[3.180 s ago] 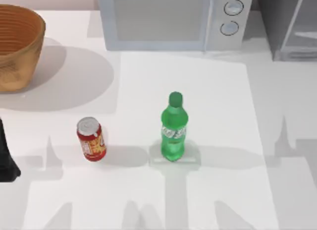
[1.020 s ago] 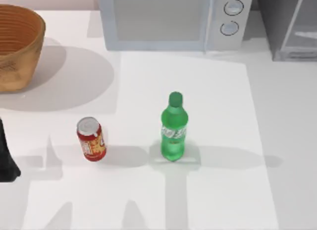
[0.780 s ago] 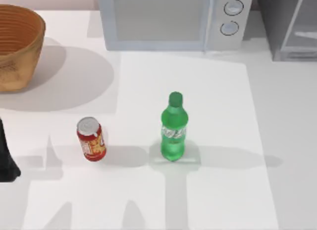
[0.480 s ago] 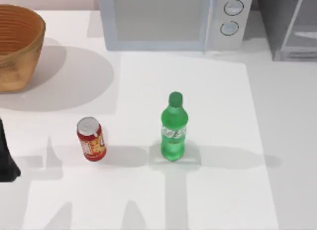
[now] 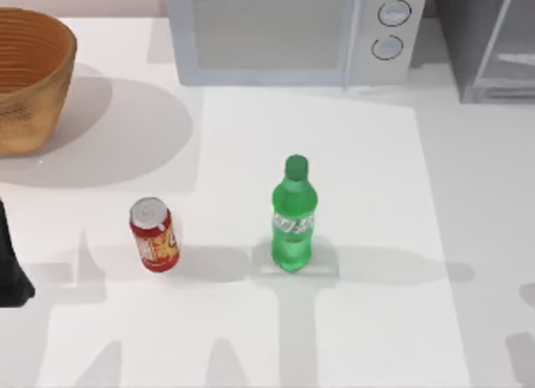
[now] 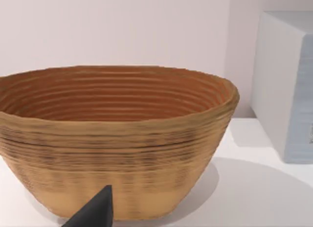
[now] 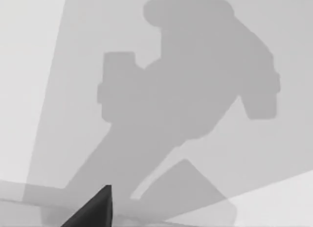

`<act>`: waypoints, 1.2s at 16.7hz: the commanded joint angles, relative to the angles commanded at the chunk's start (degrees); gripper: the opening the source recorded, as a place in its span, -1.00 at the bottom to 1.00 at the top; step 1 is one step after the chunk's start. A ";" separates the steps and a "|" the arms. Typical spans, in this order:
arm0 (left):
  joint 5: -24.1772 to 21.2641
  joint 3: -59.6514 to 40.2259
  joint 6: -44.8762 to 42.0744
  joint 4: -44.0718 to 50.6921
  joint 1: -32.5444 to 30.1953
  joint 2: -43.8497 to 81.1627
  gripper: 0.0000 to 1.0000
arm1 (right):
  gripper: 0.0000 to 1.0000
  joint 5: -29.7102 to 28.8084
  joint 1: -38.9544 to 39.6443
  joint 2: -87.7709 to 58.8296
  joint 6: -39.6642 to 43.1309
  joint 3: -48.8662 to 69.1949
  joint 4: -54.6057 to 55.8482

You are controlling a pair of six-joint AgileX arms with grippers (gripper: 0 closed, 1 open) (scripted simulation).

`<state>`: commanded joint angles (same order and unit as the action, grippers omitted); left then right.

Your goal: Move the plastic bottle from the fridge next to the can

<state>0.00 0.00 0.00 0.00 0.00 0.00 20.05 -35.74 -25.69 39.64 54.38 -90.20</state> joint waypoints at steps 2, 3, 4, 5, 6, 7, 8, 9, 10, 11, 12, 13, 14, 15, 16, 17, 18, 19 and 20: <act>0.00 0.00 0.00 0.00 0.00 0.00 1.00 | 1.00 5.67 -11.23 -13.27 13.08 4.13 -0.67; 0.00 0.00 0.00 0.00 0.00 0.00 1.00 | 1.00 8.50 -16.91 -20.07 19.72 6.14 -0.79; 0.00 0.00 0.00 0.00 0.00 0.00 1.00 | 1.00 11.29 -22.57 -26.84 26.32 8.07 -0.75; 0.00 0.00 0.00 0.00 0.00 0.00 1.00 | 1.00 14.02 -28.15 -33.50 32.81 9.91 -0.57; 0.00 0.00 0.00 0.00 0.00 0.00 1.00 | 1.00 16.67 -33.59 -39.94 39.11 11.66 -0.24; 0.00 0.00 0.00 0.00 0.00 0.00 1.00 | 1.00 19.22 -38.83 -46.08 45.13 13.30 0.20; 0.00 0.00 0.00 0.00 0.00 0.00 1.00 | 1.00 21.65 -43.81 -51.85 50.80 14.83 0.74; 0.00 0.00 0.00 0.00 0.00 0.00 1.00 | 1.00 23.93 -48.45 -57.16 56.01 16.23 1.38; 0.00 0.00 0.00 0.00 0.00 0.00 1.00 | 1.00 26.05 -52.69 -61.87 60.67 17.47 2.09; 0.00 0.00 0.00 0.00 0.00 0.00 1.00 | 1.00 27.97 -56.47 -66.00 64.74 18.56 2.83; 0.00 0.00 0.00 0.00 0.00 0.00 1.00 | 1.00 29.67 -59.73 -69.54 68.22 19.48 3.56; 0.00 0.00 0.00 0.00 0.00 0.00 1.00 | 1.00 31.14 -62.48 -72.47 71.11 20.24 4.26; 0.00 0.00 0.00 0.00 0.00 0.00 1.00 | 1.00 32.35 -64.70 -74.82 73.40 20.85 4.88; 0.00 0.00 0.00 0.00 0.00 0.00 1.00 | 1.00 33.29 -66.37 -76.56 75.10 21.31 5.39; 0.00 0.00 0.00 0.00 0.00 0.00 1.00 | 1.00 33.93 -67.48 -77.70 76.21 21.61 5.74; 0.00 0.00 0.00 0.00 0.00 0.00 1.00 | 1.00 34.24 -68.01 -78.25 76.74 21.76 5.91; 0.00 0.00 0.00 0.00 0.00 0.00 1.00 | 1.00 34.24 -68.01 -78.25 76.74 21.76 5.91; 0.00 0.00 0.00 0.00 0.00 0.00 1.00 | 1.00 34.24 -68.01 -78.25 76.74 21.76 5.91; 0.00 0.00 0.00 0.00 0.00 0.00 1.00 | 1.00 34.24 -68.01 -78.25 76.74 21.76 5.91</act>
<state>0.00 0.00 0.00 0.00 0.00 0.00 54.29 -103.76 -103.95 116.38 76.14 -84.29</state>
